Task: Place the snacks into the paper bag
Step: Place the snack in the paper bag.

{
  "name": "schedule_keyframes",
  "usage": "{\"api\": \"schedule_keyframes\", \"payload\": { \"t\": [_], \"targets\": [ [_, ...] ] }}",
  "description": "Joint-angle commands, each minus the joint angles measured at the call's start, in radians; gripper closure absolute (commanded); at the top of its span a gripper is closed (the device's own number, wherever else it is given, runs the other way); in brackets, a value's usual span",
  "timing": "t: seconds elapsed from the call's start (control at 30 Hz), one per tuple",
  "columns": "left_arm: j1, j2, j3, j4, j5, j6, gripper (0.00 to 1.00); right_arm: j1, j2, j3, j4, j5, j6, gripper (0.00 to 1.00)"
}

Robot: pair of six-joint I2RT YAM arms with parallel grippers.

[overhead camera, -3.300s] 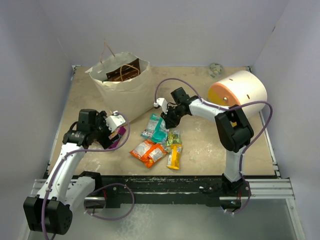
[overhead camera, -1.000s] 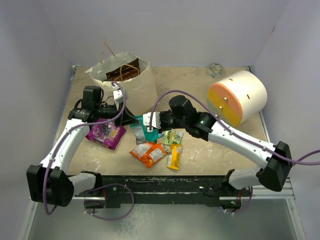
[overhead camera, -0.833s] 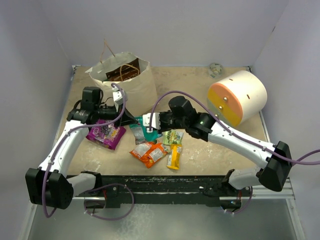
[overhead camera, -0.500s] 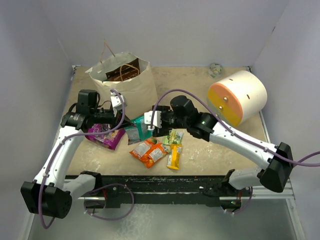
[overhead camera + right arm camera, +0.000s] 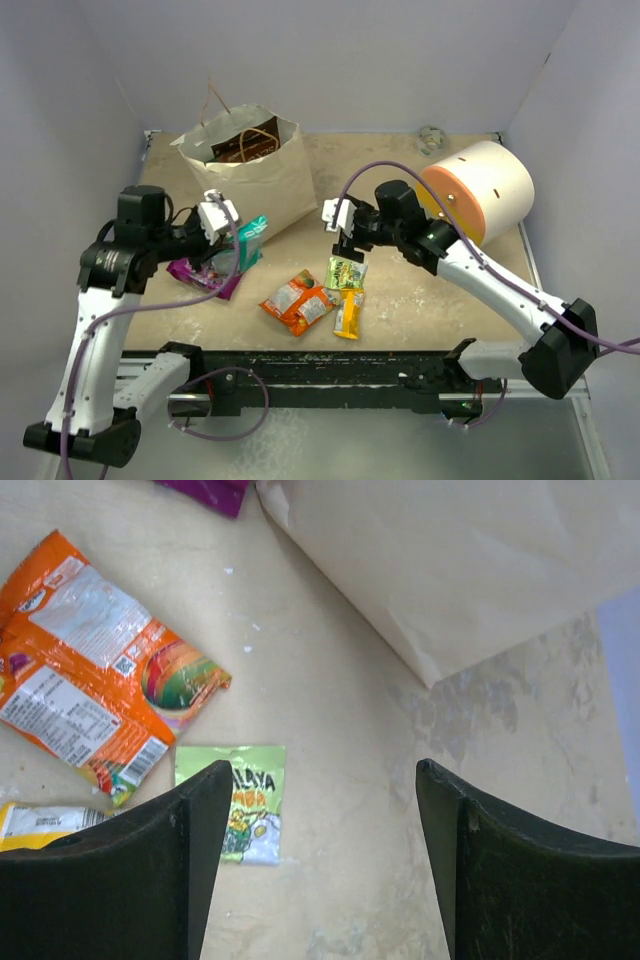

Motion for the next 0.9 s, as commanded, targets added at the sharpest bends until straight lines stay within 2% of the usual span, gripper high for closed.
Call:
{"api": "schedule_keyframes", "payload": {
  "t": [0.0, 0.2, 0.47, 0.63, 0.87],
  "targets": [
    [-0.003, -0.106, 0.104, -0.046, -0.179, 0.037, 1.00, -0.047, -0.055, -0.022, -0.021, -0.060, 0.048, 0.24],
    [0.022, -0.142, 0.219, -0.062, -0.331, -0.003, 1.00, -0.120, -0.027, -0.016, -0.067, -0.104, 0.074, 0.23],
    [0.076, -0.082, 0.362, 0.043, -0.512, -0.141, 1.00, -0.159, -0.046, 0.042, -0.092, -0.012, 0.111, 0.20],
    [0.077, -0.007, 0.478, 0.087, -0.551, -0.171, 1.00, -0.188, -0.070, -0.002, -0.021, 0.007, 0.106, 0.20],
    [0.077, 0.093, 0.616, 0.180, -0.543, -0.125, 1.00, -0.198, -0.096, -0.027, 0.004, -0.011, 0.106, 0.19]
  ]
}}
